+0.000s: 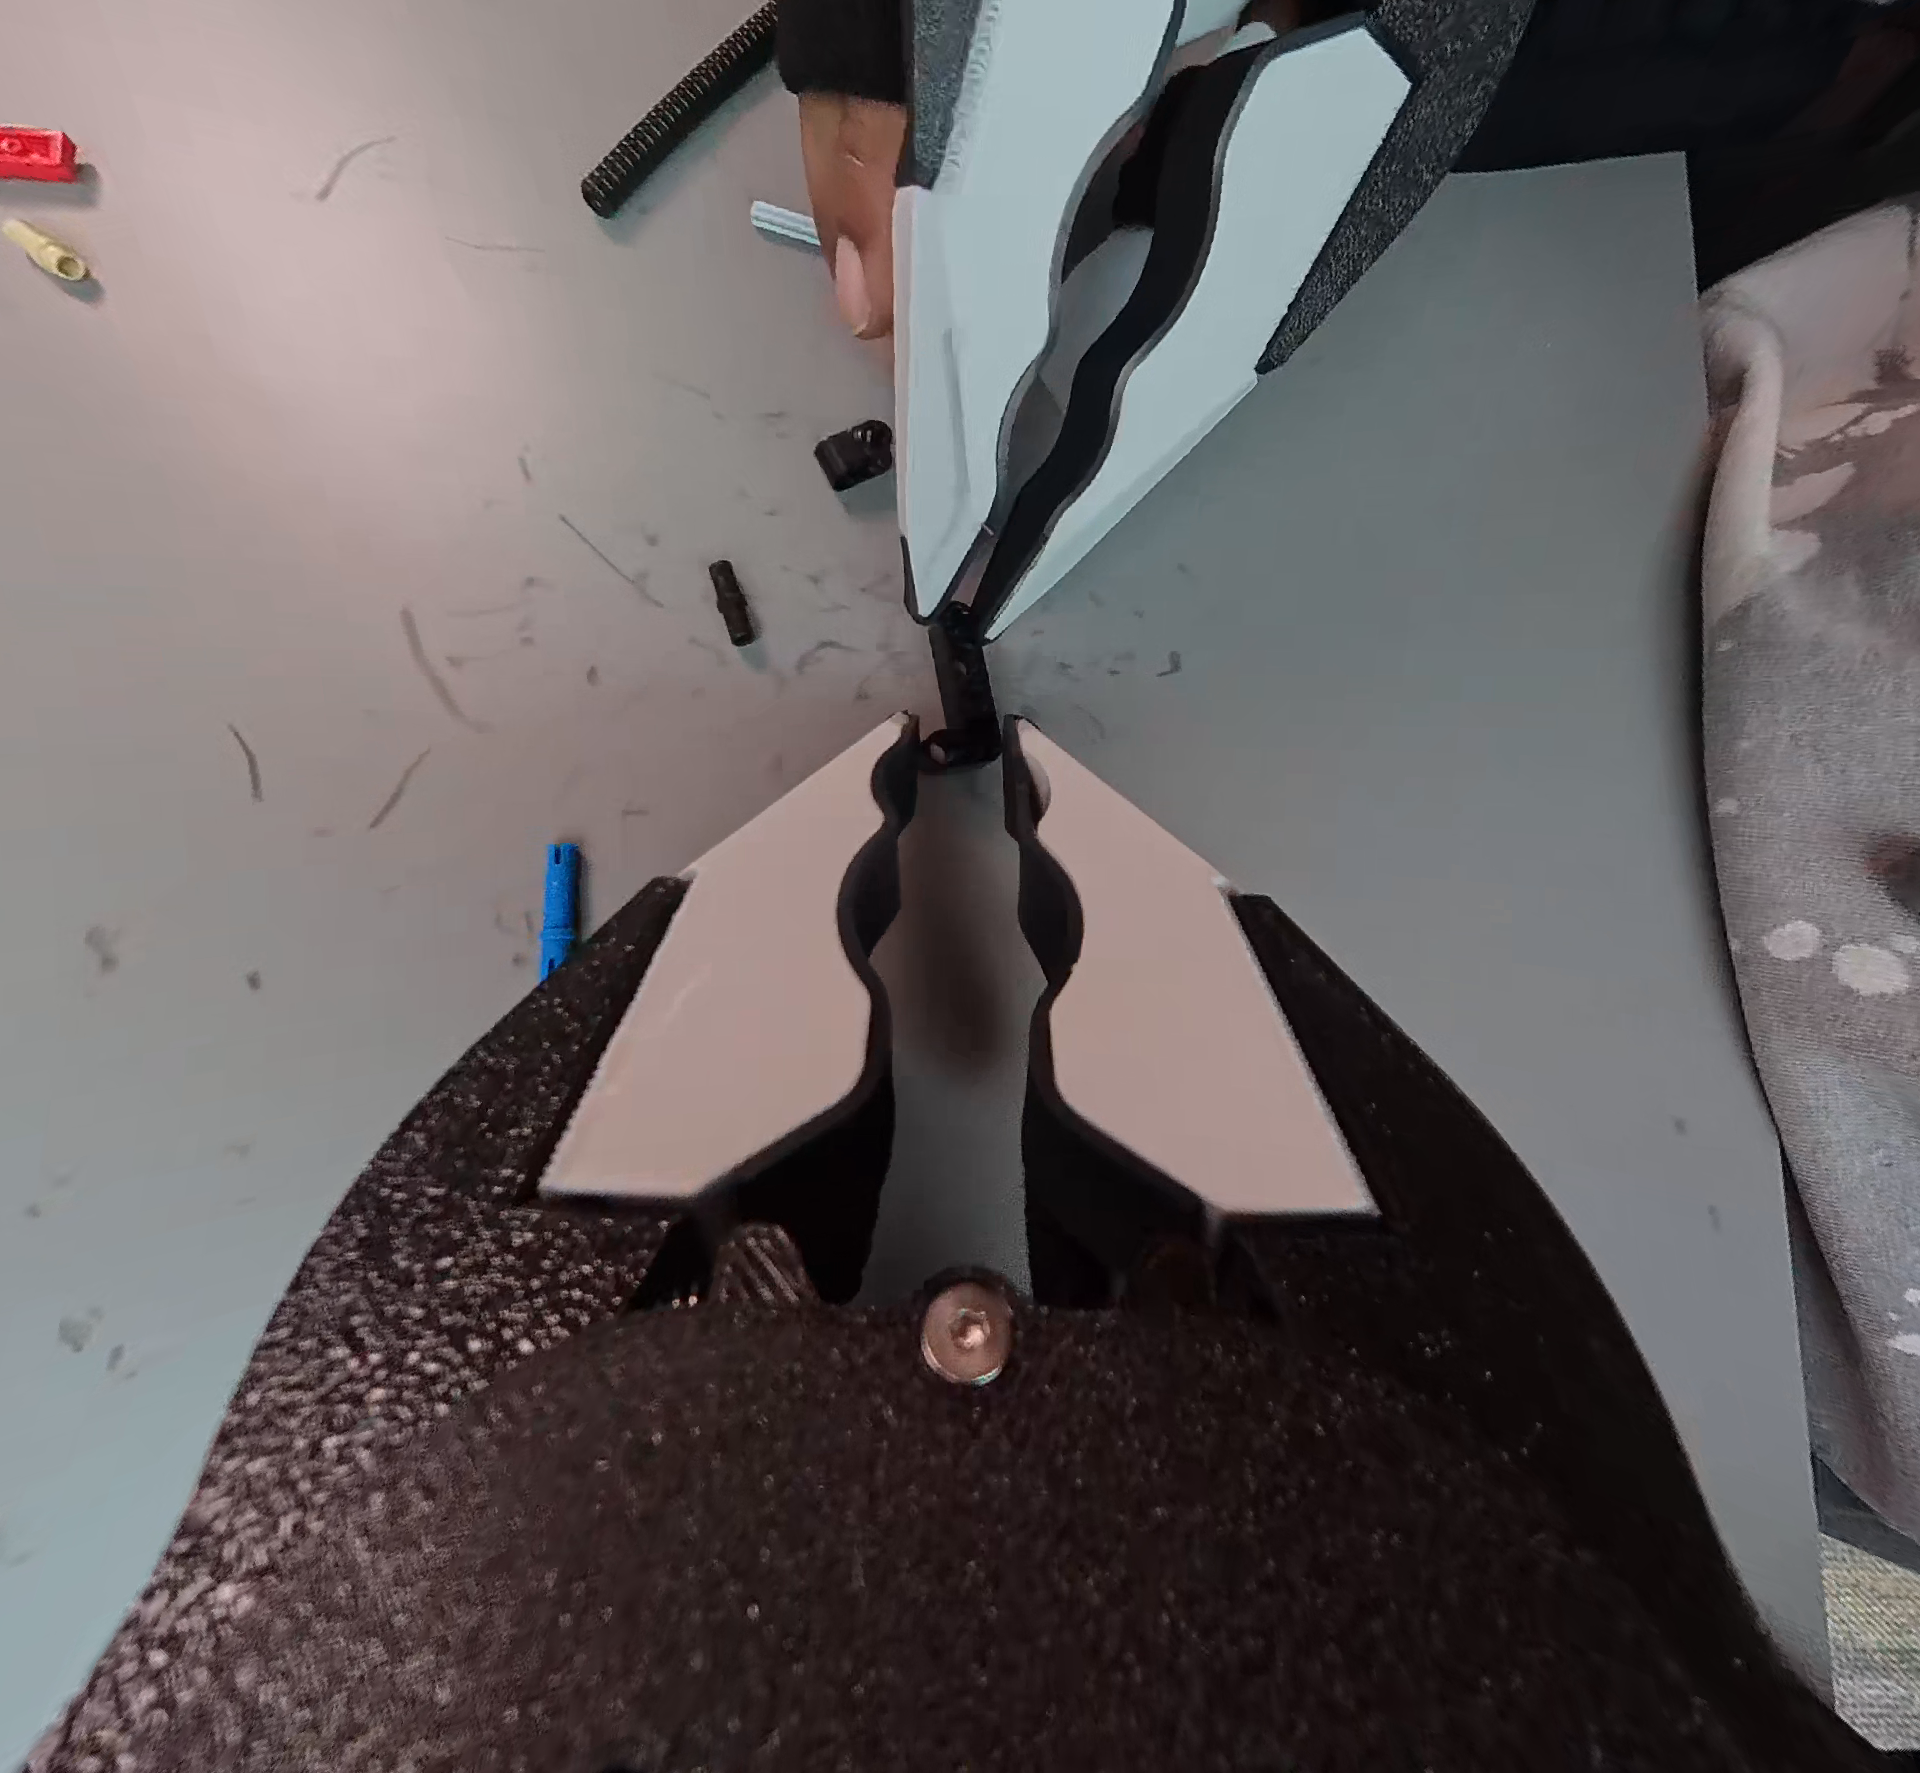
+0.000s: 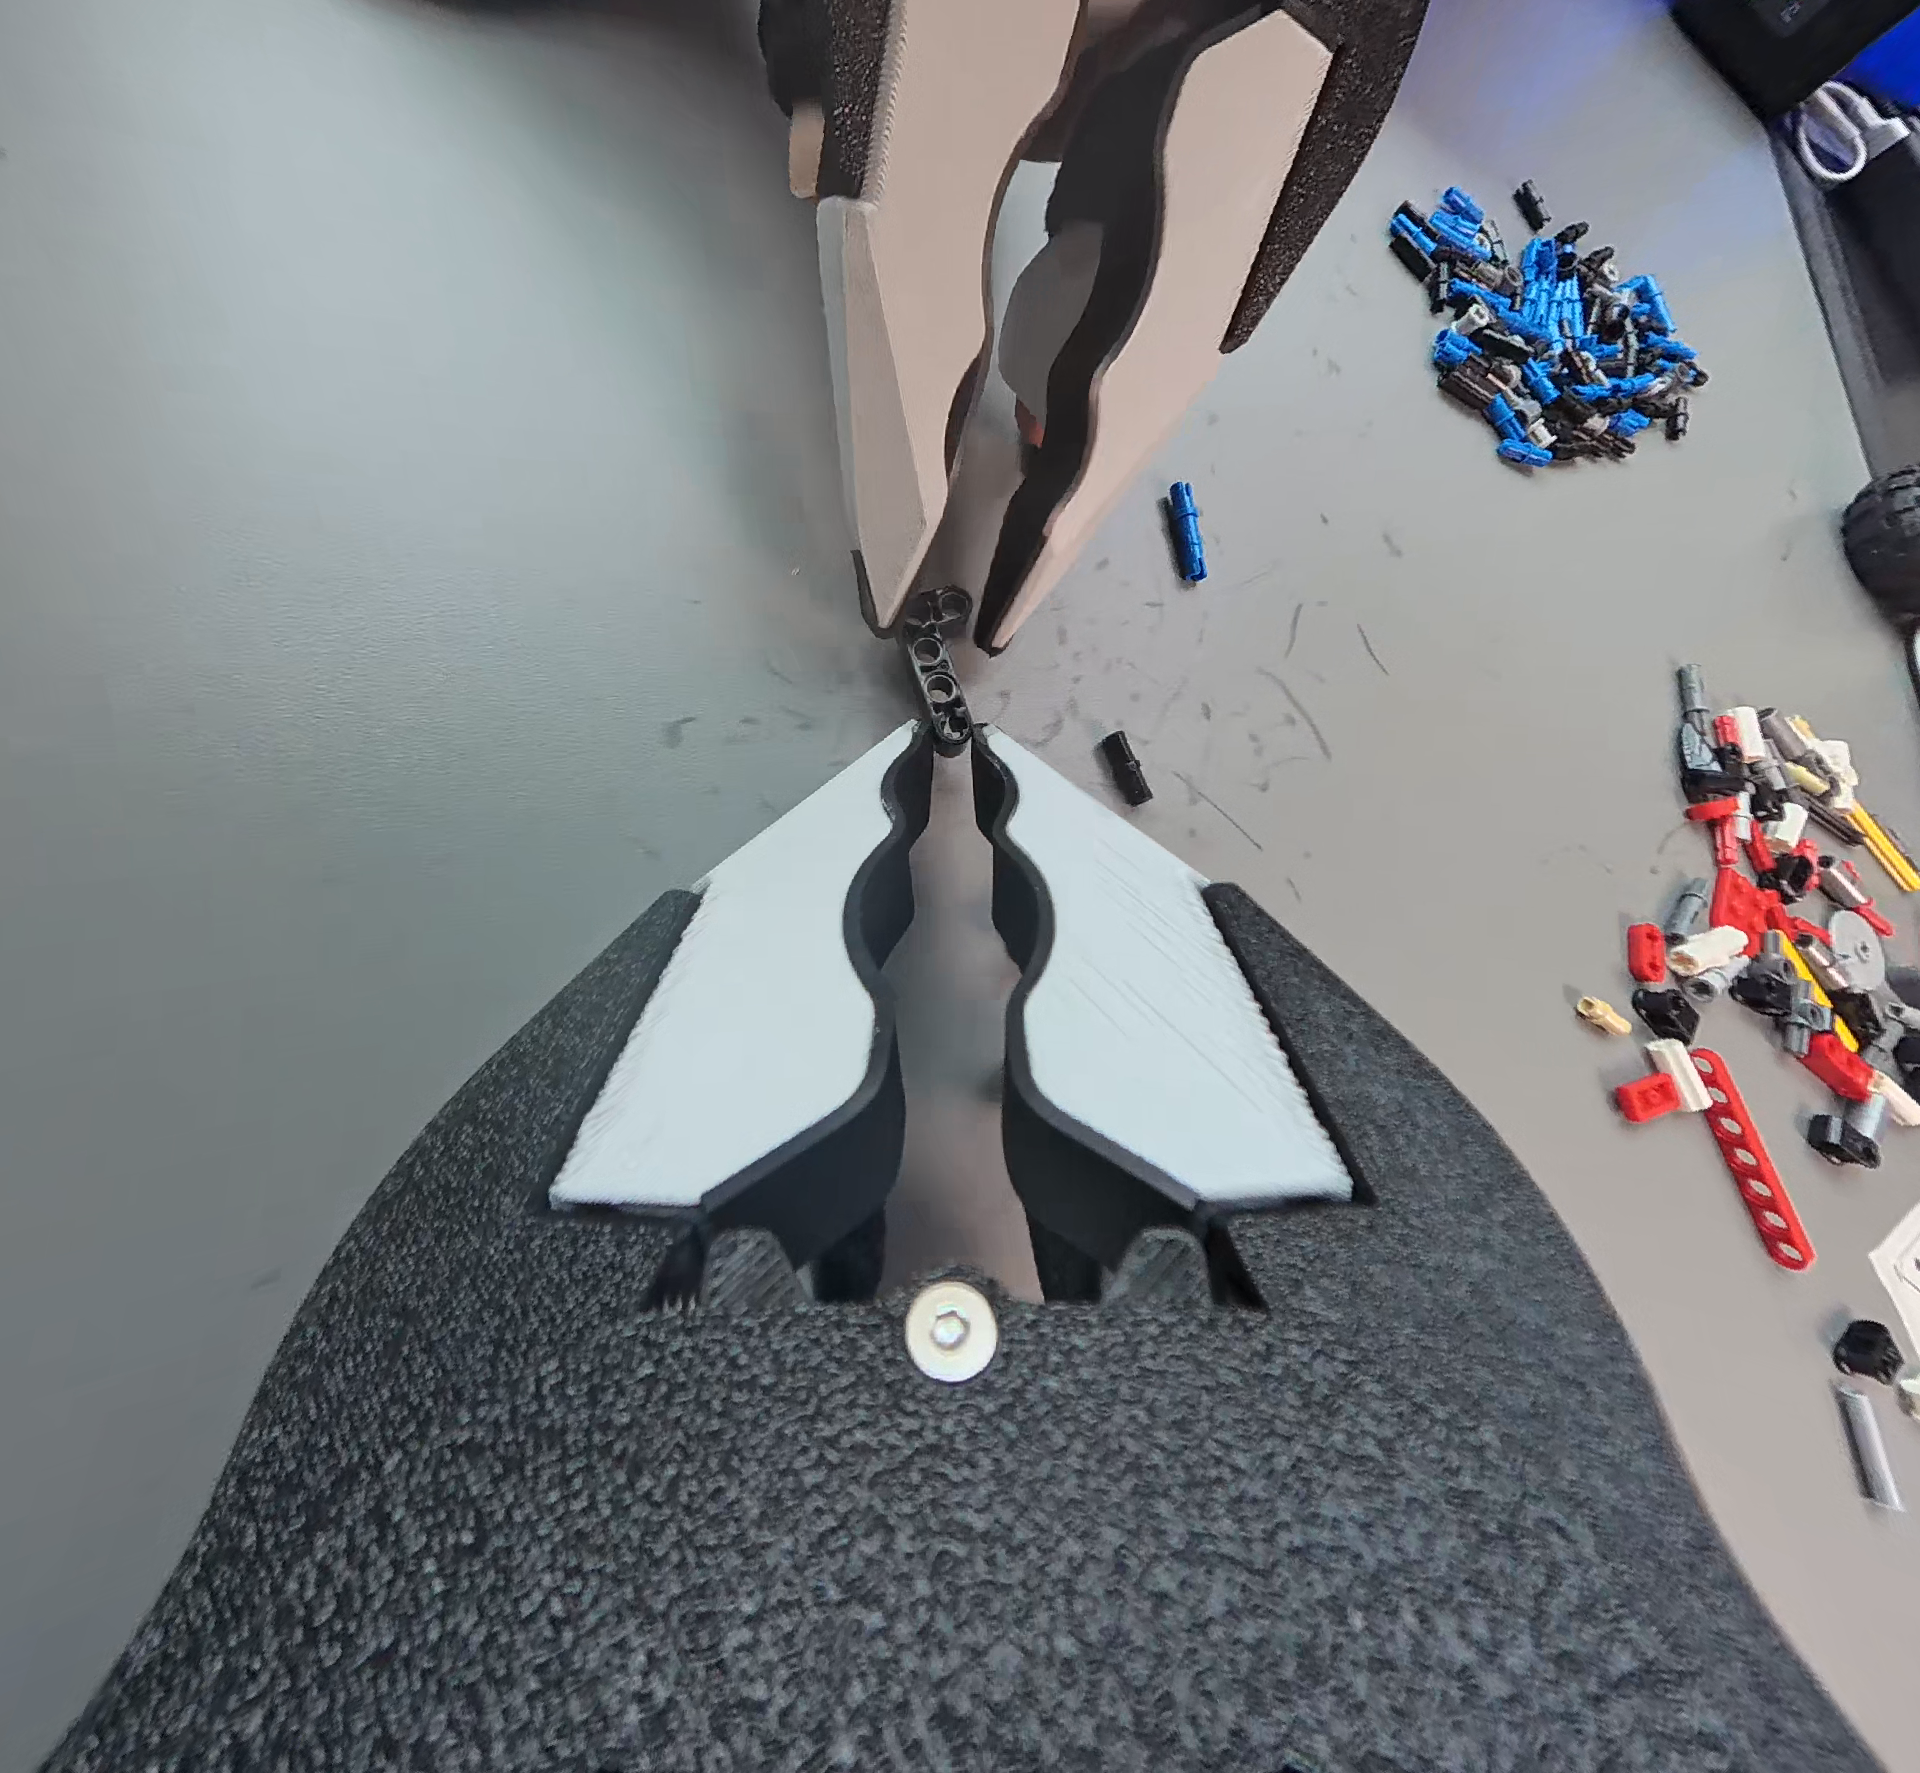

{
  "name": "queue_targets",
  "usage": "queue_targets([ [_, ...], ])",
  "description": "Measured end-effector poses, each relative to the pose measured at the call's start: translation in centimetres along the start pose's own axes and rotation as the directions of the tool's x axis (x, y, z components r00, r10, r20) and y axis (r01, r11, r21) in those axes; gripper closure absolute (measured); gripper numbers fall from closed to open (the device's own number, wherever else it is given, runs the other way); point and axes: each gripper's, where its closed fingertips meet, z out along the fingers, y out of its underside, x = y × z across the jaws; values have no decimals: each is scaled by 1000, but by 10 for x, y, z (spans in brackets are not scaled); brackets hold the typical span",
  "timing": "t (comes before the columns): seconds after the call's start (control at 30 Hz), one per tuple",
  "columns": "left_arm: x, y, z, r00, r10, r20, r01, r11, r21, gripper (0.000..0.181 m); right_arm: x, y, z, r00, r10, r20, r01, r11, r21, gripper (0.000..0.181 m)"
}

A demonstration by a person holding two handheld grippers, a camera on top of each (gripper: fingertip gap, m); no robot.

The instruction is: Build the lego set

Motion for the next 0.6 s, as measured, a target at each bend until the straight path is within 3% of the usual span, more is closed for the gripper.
queue_targets([
  [0.37,9,0,4,1000,11,-24,-12,1000,-18,166,-6,1,-4,998,46,49,-45,999,-10,172],
  [0.6,10,-2,1,999,23,-26,-23,1000,-7,159,15,-5,-25,991,135,11,-136,988,79,166],
])
